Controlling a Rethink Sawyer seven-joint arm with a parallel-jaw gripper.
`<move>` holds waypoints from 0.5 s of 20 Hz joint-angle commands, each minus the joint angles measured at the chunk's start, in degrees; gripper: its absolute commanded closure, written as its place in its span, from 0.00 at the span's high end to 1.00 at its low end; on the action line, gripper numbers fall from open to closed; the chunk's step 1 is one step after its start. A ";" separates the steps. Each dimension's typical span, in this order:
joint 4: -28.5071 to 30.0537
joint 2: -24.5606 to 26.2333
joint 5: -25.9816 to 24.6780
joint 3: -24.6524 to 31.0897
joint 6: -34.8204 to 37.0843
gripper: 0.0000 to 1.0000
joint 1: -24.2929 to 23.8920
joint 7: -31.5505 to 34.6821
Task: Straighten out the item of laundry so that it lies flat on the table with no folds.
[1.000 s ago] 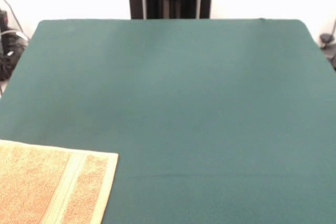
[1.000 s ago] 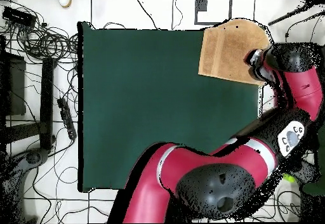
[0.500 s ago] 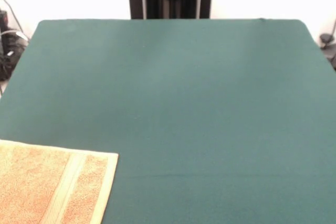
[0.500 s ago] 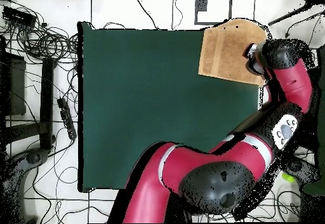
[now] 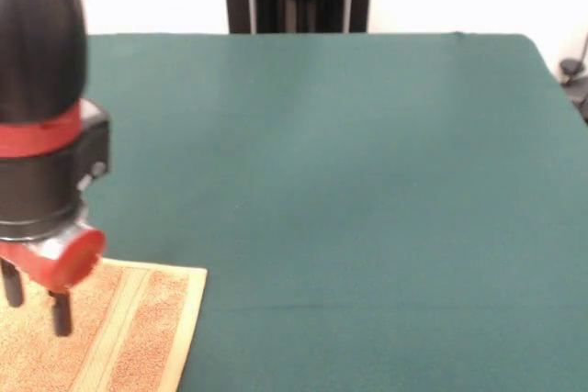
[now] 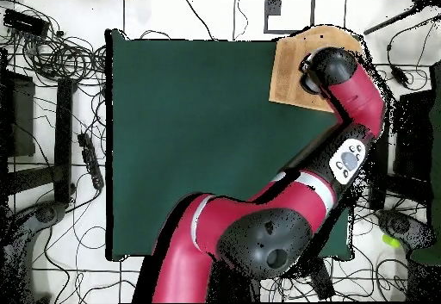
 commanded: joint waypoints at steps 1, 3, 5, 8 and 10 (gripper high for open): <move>-0.49 3.86 -3.56 7.13 -0.54 1.00 2.50 16.72; -0.86 4.26 -4.62 8.29 1.29 1.00 2.29 16.41; -0.76 4.24 -6.14 9.67 3.66 1.00 1.91 14.49; -0.55 4.16 -9.21 11.26 10.39 1.00 0.84 10.89; -0.62 4.55 -10.44 12.55 13.73 1.00 0.22 10.60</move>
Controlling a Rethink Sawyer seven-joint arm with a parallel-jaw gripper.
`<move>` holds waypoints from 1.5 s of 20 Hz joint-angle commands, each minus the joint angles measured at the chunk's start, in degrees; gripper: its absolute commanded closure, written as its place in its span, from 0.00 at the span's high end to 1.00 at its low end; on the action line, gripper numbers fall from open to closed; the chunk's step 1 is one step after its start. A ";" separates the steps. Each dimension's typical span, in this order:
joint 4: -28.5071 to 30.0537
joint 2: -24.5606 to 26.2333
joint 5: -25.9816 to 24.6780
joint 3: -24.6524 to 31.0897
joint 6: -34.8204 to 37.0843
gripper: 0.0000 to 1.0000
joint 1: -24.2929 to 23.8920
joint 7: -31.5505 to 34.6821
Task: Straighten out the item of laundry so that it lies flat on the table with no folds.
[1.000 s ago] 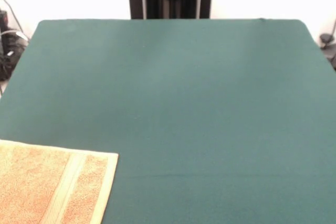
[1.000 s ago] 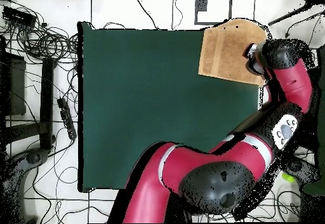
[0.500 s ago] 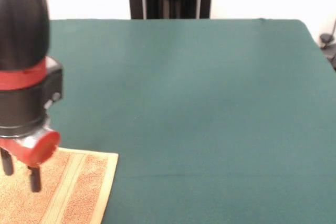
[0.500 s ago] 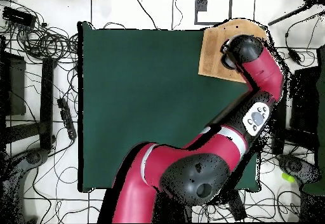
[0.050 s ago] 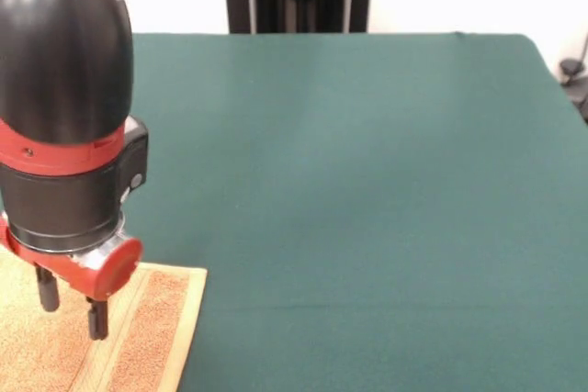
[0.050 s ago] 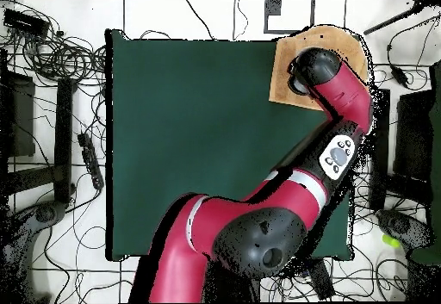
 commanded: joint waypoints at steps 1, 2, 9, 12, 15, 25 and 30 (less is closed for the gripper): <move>0.15 4.70 -5.59 10.92 13.83 1.00 -0.71 8.10; 0.37 4.97 -5.97 11.70 13.71 1.00 -0.75 8.26; -2.29 10.10 -9.01 14.90 12.05 1.00 -1.35 7.97; -0.49 10.52 -9.05 17.76 4.00 1.00 -0.90 6.54; 0.75 10.47 -9.53 21.49 -2.56 1.00 -1.11 3.58; 9.52 5.74 -11.90 28.51 -19.74 1.00 0.92 10.94; 15.69 1.27 -13.44 32.24 -20.52 1.00 0.71 9.43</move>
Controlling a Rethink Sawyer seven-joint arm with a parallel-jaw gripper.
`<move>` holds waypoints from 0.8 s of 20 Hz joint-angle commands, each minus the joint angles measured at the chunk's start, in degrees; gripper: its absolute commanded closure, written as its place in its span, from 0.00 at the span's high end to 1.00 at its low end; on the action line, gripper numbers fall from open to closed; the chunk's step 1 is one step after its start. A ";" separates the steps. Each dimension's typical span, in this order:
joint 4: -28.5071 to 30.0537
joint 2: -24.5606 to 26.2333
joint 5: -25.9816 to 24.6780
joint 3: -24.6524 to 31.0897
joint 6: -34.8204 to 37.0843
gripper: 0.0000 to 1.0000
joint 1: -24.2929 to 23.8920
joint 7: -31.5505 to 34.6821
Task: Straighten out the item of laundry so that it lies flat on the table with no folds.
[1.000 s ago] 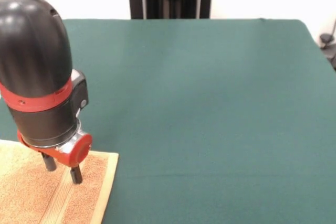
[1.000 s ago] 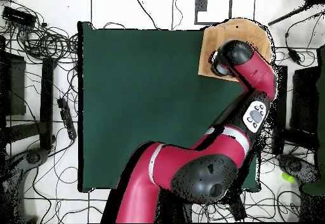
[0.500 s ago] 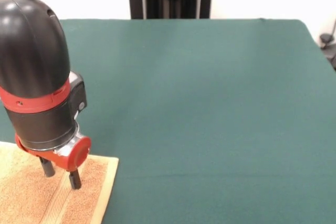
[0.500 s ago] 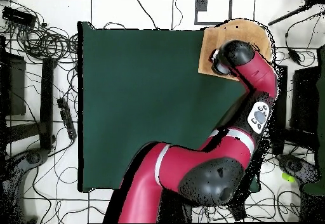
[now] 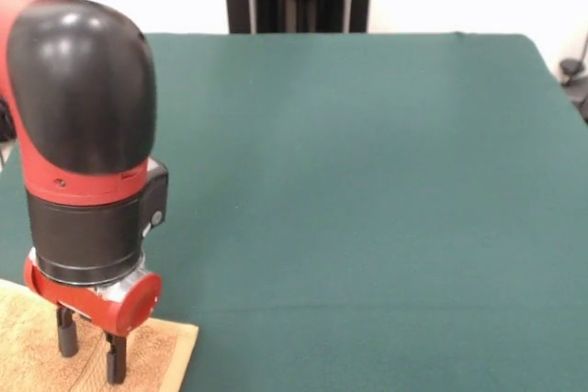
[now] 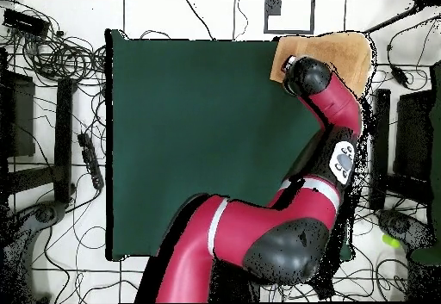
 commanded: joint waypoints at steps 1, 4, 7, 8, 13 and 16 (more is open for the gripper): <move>13.72 5.10 -3.07 13.11 -3.85 1.00 2.82 10.35; 13.68 5.13 -3.11 12.56 1.33 1.00 2.91 12.42; 14.97 4.48 -2.55 13.44 -1.68 1.00 2.97 13.75; 14.81 4.65 -2.10 13.31 -2.19 1.00 3.04 14.90; 7.91 7.49 -1.67 2.58 12.29 1.00 5.35 30.84; 8.45 4.15 -2.98 0.78 19.30 1.00 5.67 32.45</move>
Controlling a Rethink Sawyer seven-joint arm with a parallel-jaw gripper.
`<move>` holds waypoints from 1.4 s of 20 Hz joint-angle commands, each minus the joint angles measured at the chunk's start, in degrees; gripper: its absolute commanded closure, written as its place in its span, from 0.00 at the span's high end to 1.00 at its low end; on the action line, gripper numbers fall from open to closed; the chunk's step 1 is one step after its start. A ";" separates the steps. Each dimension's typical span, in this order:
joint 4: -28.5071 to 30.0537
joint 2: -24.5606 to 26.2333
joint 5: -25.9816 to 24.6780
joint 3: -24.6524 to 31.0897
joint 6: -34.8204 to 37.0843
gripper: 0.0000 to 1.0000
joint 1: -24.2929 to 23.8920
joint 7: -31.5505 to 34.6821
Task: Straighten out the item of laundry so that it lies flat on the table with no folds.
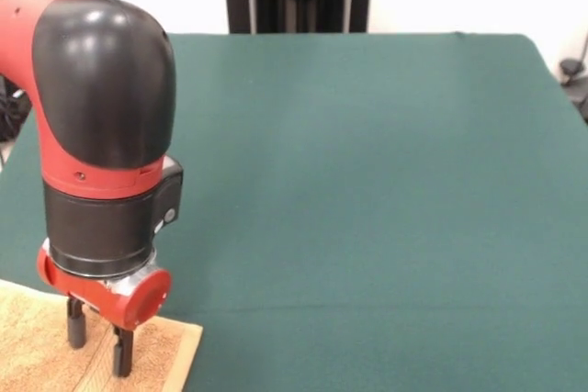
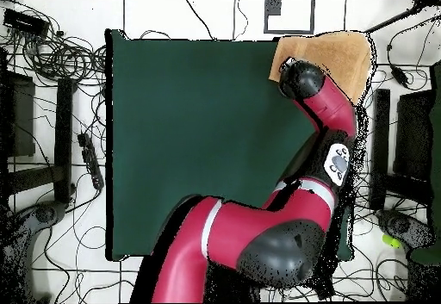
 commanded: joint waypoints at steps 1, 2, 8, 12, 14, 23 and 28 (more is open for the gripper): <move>7.35 3.18 -2.52 1.47 21.07 1.00 4.51 26.36; 9.56 0.85 -3.02 1.68 20.22 1.00 4.87 24.58; 30.21 -16.52 -5.54 12.32 -3.44 1.00 3.72 10.54; 43.36 -26.79 -12.16 24.88 -20.18 1.00 -2.78 7.28; 46.32 -29.70 -15.74 27.49 -21.97 1.00 -5.05 8.08; 23.39 -21.10 -22.94 18.01 2.19 1.00 -6.09 11.01; -8.46 -2.09 -24.44 12.86 17.23 1.00 -10.15 12.84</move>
